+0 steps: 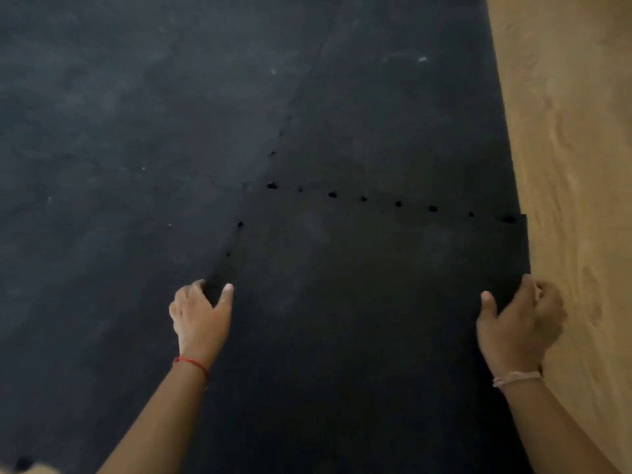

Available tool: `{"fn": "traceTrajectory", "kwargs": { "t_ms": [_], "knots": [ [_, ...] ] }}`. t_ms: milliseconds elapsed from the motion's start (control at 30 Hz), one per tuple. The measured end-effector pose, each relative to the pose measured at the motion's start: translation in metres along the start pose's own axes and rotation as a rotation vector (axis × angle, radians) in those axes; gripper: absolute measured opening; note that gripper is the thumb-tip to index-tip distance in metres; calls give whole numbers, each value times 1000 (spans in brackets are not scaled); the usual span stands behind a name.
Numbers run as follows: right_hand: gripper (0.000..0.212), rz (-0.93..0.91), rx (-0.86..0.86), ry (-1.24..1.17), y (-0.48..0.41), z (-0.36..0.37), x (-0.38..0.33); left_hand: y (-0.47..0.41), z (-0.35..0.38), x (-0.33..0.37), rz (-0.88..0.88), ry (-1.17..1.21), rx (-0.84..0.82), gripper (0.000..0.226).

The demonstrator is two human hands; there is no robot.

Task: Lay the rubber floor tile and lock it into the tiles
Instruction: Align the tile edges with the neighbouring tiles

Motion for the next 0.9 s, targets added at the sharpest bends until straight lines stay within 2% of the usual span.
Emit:
{"fn": "traceTrajectory", "kwargs": {
  "t_ms": [100, 133, 233, 267, 367, 433, 500, 600, 767, 900],
  "knots": [
    [72, -304, -173, 25, 20, 26, -73, 55, -15, -50, -58, -69, 66, 58],
    [75, -402, -242, 16, 29, 37, -101, 75, -21, -71, -154, -85, 103, 62],
    [79, -641, -384, -25, 64, 67, -177, 135, -42, -132, -606, 9, 234, 81],
    [80, -700, -413, -35, 79, 75, -197, 149, -44, -141, -690, 49, 239, 83],
    [81, -797, -504, -59, 127, 97, -237, 167, -40, -149, -769, 227, 186, 74],
    [81, -839, -521, -9, 151, 107, -247, 172, -39, -154, -954, 439, 200, 76],
    [81, -871, -493, 50, 159, 109, -249, 171, -39, -162, -1109, 552, 228, 73],
    [79, -859, -480, 67, 160, 109, -248, 163, -43, -173, -1071, 652, 196, 39],
    [79, -872, -462, 114, 161, 110, -249, 164, -43, -184, -1140, 890, 115, 39],
    [81, -865, -473, 162, 162, 111, -249, 159, -50, -174, -1021, 954, 136, 29]
  ]
}}
Point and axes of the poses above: each hand's wrist, its own y-axis away from the middle knuckle, its own z-axis out of the palm, x = y × z, the point moved 8 cm from there along -y, towards the middle knuckle, and after that the axes turned 1 degree about -z, right-handed, at the moved point
